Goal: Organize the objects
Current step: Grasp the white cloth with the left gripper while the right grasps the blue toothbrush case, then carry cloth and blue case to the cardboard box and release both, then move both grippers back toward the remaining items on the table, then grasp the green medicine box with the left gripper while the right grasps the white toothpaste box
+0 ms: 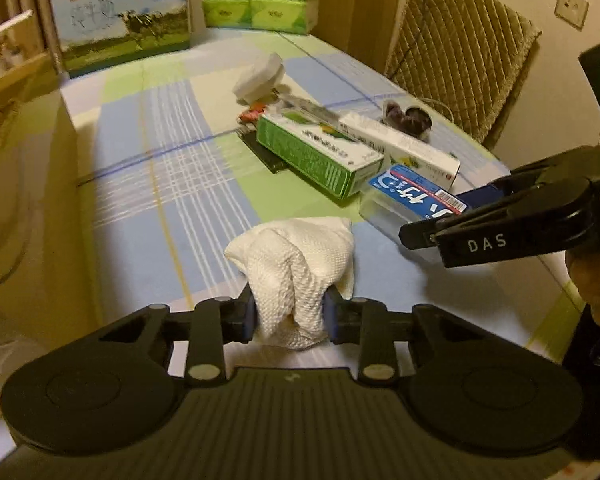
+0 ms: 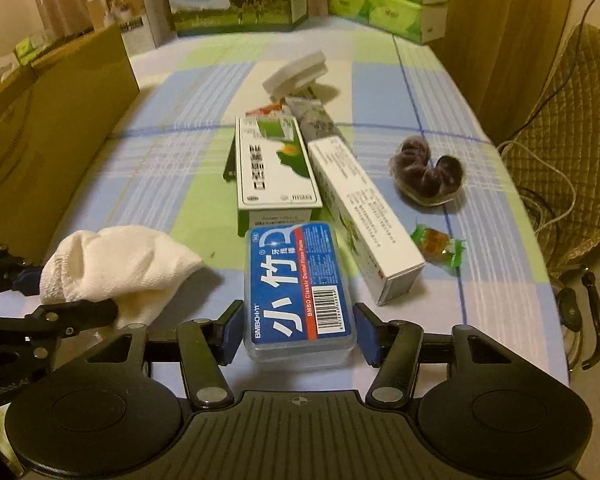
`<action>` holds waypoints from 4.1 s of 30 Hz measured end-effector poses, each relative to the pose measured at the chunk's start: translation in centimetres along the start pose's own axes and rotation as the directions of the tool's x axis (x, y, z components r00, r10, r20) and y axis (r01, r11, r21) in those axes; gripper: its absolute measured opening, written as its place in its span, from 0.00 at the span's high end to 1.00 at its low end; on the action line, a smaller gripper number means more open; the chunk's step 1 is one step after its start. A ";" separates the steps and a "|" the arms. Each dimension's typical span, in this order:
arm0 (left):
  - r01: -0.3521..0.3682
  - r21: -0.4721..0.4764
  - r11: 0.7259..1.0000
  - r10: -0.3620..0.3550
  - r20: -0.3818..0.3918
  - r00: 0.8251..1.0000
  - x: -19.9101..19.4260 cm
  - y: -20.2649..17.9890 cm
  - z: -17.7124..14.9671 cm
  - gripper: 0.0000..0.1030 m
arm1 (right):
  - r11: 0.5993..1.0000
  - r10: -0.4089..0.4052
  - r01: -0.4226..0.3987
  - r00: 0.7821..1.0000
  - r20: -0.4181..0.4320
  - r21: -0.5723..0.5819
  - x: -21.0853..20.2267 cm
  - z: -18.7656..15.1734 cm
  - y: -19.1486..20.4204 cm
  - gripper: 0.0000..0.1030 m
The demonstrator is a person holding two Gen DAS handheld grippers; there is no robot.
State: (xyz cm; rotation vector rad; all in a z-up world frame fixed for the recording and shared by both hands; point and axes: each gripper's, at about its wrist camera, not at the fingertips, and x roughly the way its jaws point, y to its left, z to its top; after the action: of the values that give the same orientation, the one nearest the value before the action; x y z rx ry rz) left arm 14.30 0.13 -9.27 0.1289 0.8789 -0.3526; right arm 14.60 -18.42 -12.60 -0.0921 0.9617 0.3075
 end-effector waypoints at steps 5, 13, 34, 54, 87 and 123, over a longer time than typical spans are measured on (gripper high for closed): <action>-0.015 -0.028 1.000 0.016 0.048 0.999 -3.4 -0.4 0.6 0.74 | 0.999 0.012 -0.015 0.998 0.059 0.044 -3.6 -0.2 0.4 0.48; -0.079 -0.077 0.994 0.089 0.139 0.986 -10.4 1.3 2.5 0.74 | 0.994 0.113 -0.112 0.972 0.204 -0.015 -9.9 3.8 4.8 0.48; -0.366 -0.176 0.914 0.383 0.071 0.921 -16.1 20.3 1.3 0.73 | 0.914 0.383 -0.361 0.918 0.102 -0.183 -2.5 13.7 24.1 0.47; -0.326 -0.272 0.905 0.381 0.182 0.907 -19.5 19.0 -0.6 0.41 | 0.933 0.358 -0.353 0.909 0.214 -0.065 -7.8 10.4 19.4 0.19; -0.131 -0.189 0.973 0.172 0.225 0.959 -16.8 -1.1 2.1 0.01 | 0.983 -0.029 -0.029 0.952 0.305 0.182 -17.4 -1.8 -2.9 0.05; -0.099 -0.111 0.989 0.108 0.075 0.991 2.7 -2.9 7.1 0.01 | 0.986 0.119 -0.115 0.992 0.032 -0.121 0.7 2.5 -7.6 0.58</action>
State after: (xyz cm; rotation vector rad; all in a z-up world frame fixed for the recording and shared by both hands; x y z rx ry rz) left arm 20.03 -5.04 -6.81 0.0605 0.8057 -0.2119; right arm 19.17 -24.96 -12.20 -0.1382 0.9112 0.4736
